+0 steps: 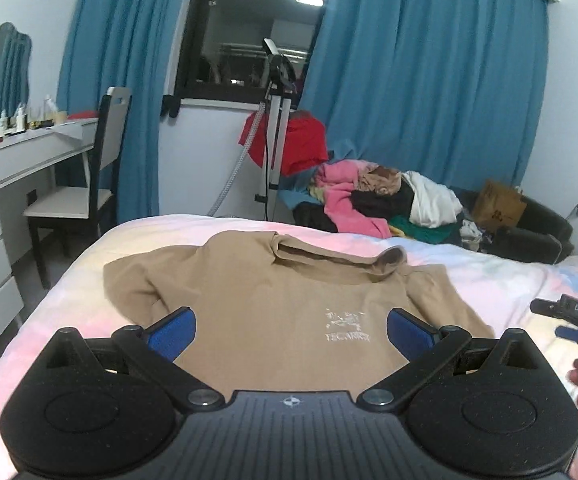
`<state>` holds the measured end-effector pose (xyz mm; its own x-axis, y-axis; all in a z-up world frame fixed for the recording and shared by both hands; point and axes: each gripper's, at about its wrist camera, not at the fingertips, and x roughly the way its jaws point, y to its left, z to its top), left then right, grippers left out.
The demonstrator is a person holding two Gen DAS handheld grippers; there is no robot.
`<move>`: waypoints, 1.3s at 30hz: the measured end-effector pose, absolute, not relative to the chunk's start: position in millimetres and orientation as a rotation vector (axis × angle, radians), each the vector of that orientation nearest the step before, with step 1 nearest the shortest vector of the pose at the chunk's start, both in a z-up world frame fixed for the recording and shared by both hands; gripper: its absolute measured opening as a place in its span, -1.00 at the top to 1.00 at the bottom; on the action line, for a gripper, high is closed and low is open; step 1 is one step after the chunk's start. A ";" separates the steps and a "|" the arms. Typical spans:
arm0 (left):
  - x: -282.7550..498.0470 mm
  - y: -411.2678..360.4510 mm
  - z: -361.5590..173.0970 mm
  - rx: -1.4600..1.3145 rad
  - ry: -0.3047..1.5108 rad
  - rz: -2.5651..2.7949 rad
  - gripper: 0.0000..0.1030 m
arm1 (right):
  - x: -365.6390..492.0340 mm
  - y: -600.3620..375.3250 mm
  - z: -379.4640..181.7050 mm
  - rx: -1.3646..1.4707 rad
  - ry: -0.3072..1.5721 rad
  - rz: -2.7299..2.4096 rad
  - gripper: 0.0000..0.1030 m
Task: Fold clothes
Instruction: 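Lower the sweatshirt flat onto the bed and open both grippers, then grasp the sweatshirt sleeve with the right gripper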
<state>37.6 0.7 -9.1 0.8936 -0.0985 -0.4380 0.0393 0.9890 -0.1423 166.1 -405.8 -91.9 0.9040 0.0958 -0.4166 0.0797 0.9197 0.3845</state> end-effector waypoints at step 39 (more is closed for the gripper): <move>50.0 -18.0 -80.6 -0.178 0.504 -0.067 -0.99 | 242.3 -469.0 -110.2 0.439 0.281 -0.133 0.88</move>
